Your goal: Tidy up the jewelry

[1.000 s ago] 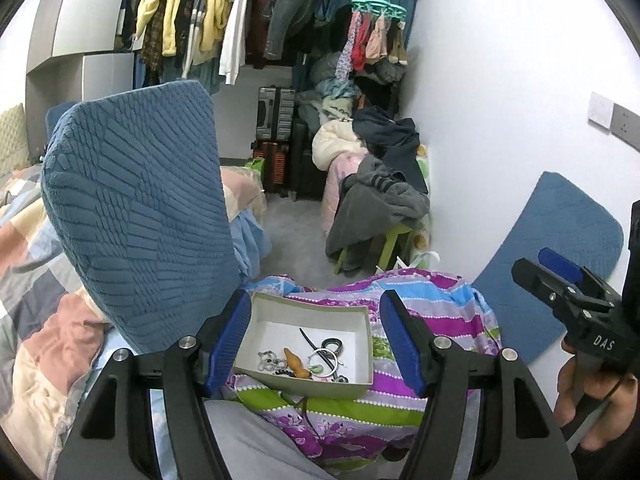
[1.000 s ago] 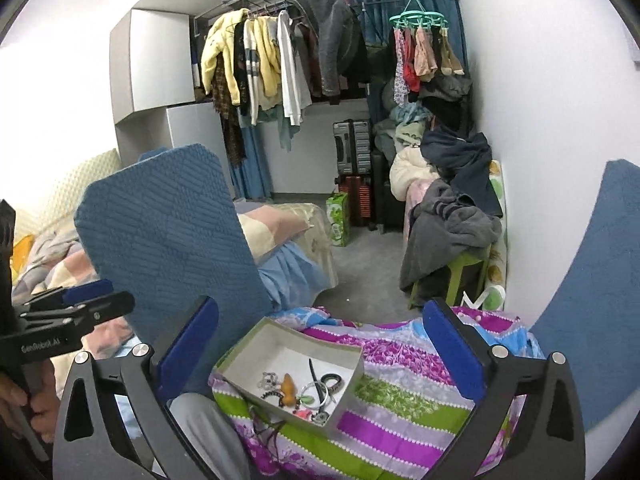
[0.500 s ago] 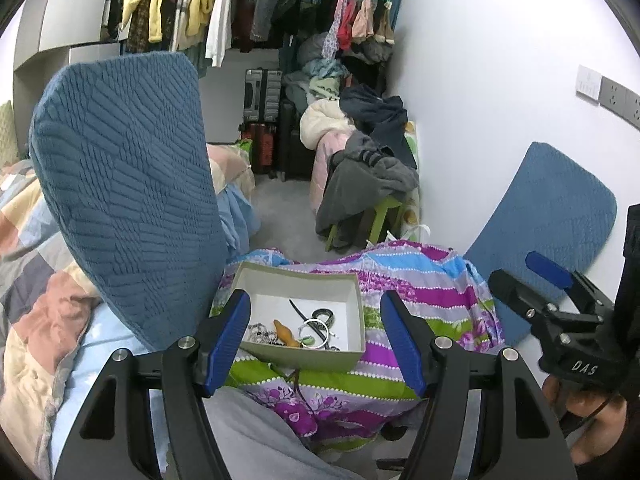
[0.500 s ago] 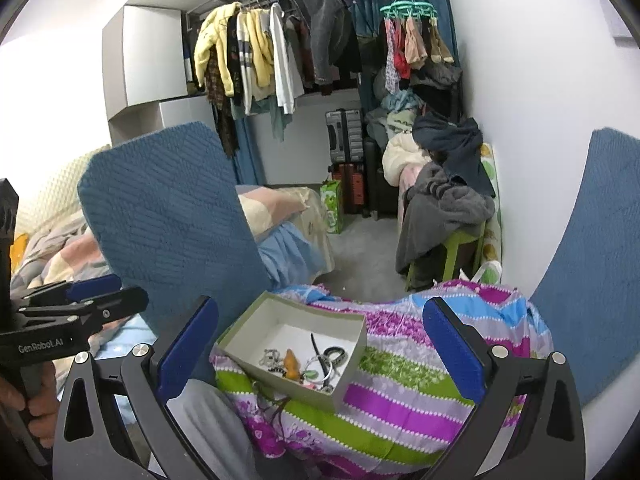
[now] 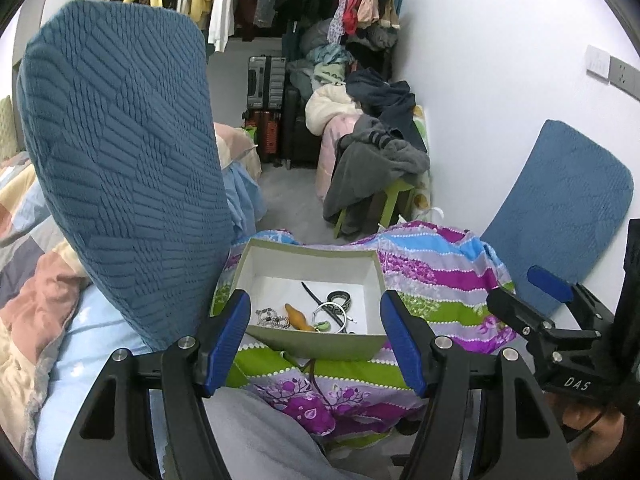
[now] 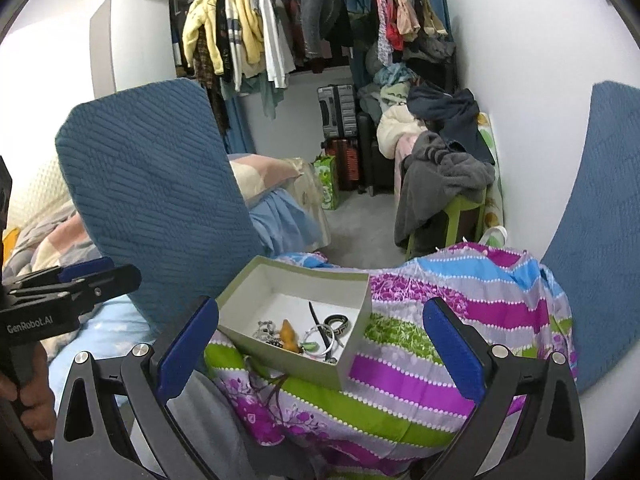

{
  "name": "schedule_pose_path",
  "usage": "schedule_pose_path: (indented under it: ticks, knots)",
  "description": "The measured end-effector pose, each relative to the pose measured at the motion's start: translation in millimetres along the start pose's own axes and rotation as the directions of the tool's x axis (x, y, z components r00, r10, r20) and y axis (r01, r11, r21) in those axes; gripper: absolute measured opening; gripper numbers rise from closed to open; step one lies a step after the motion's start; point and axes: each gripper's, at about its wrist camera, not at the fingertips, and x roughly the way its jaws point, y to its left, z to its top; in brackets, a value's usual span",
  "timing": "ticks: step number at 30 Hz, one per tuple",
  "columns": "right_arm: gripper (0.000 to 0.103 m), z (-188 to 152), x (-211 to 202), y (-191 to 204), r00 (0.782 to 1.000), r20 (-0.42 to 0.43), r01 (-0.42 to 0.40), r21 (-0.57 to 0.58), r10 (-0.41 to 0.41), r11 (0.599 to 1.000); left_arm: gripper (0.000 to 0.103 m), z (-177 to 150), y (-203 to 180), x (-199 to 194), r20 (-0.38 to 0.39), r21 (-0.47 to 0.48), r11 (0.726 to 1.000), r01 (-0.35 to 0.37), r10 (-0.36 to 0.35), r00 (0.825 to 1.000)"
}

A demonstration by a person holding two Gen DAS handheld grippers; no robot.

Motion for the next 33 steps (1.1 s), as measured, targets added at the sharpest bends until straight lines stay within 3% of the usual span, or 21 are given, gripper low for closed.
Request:
schedule_pose_path:
  ticks: [33]
  knots:
    - [0.103, -17.4, 16.8, -7.9, 0.998, -0.032, 0.047, 0.008, -0.047, 0.999, 0.068, -13.0, 8.8, 5.9, -0.013, -0.037, 0.997, -0.07, 0.07, 0.997]
